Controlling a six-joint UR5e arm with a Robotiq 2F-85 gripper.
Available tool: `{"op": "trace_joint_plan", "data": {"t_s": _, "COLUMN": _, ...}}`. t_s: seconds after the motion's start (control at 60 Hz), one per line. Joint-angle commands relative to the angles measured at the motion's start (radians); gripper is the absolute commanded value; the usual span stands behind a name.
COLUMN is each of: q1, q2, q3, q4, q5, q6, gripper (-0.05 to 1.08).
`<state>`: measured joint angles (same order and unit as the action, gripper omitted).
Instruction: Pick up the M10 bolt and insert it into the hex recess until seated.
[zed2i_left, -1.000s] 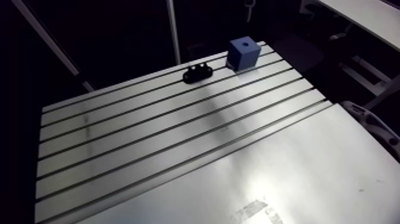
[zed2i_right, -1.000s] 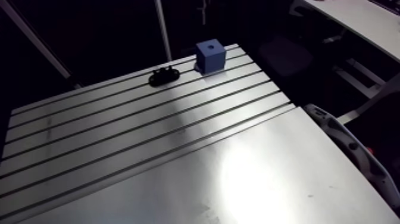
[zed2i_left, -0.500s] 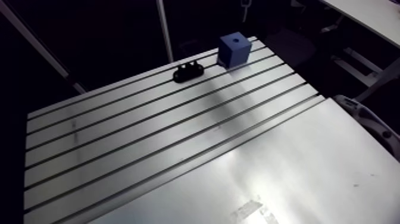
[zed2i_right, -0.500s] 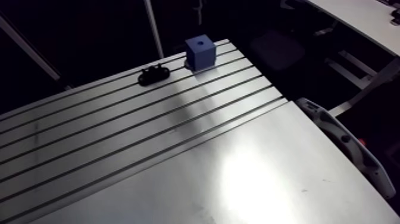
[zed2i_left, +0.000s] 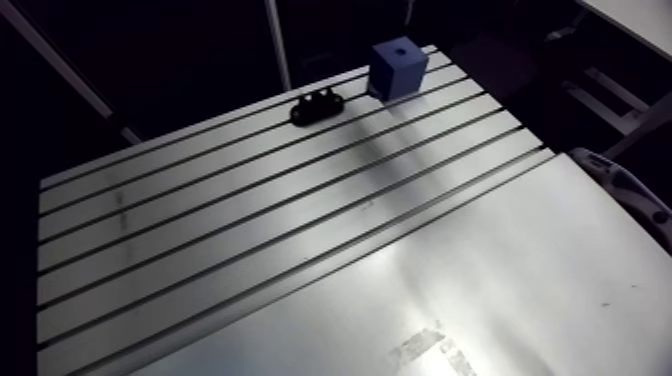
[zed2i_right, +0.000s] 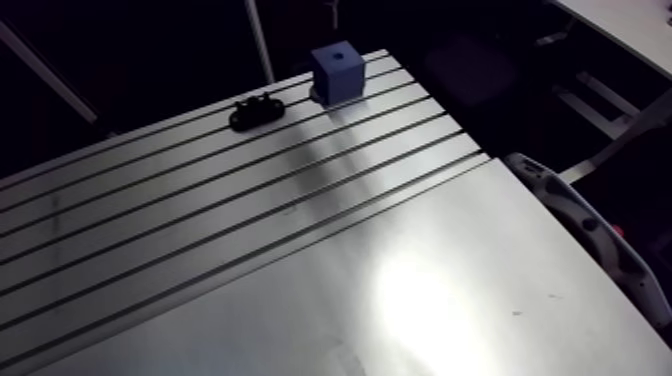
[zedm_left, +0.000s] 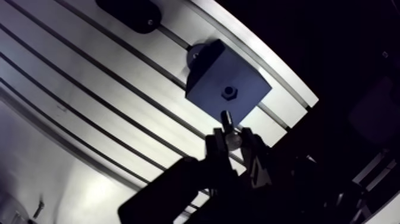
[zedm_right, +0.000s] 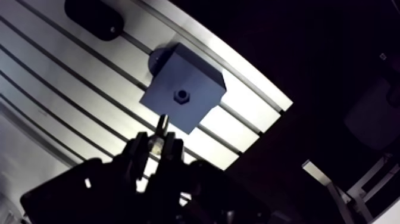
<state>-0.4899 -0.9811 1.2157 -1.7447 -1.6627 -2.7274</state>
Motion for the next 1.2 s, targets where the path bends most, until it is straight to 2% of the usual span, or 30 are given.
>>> {"op": "trace_joint_plan", "data": {"t_s": 0.017, "q1": 0.002, "q2": 0.026, "q3": -0.018, "q4": -0.012, "q5": 0.002, "q6": 0.001, "gripper": 1.07}}
{"op": "trace_joint_plan", "data": {"t_s": 1.2, "q1": -0.002, "q2": 0.045, "q3": 0.003, "q4": -0.055, "q5": 0.002, "q6": 0.008, "gripper": 1.07}}
